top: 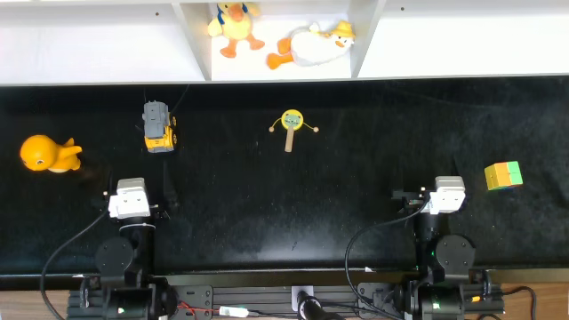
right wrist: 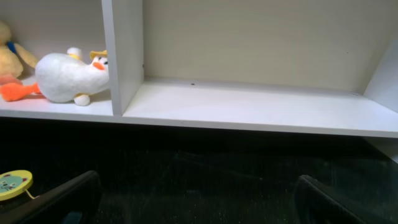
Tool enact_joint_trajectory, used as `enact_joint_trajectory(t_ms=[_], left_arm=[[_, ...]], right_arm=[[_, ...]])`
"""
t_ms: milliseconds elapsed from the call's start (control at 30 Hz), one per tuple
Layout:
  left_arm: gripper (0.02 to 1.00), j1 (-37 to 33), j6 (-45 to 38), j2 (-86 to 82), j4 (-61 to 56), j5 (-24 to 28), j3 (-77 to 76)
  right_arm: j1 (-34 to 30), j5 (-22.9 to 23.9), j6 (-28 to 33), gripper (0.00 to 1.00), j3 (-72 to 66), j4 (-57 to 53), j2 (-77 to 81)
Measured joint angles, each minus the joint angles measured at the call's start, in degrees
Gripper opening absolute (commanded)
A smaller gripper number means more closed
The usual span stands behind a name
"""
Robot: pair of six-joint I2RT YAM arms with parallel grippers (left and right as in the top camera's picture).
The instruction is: Store Toys
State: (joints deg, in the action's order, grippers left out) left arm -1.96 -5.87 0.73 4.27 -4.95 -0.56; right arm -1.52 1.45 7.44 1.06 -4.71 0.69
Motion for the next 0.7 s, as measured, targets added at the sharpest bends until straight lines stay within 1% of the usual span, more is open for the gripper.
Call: enact_joint_trajectory(t_ms=[700], left_arm=[[0.998,0.00,0.20,0.17,0.20,0.44,-0.02]], right_arm=[[0.00,0.02,0.02,0.996,0.00,0.00,0.00]])
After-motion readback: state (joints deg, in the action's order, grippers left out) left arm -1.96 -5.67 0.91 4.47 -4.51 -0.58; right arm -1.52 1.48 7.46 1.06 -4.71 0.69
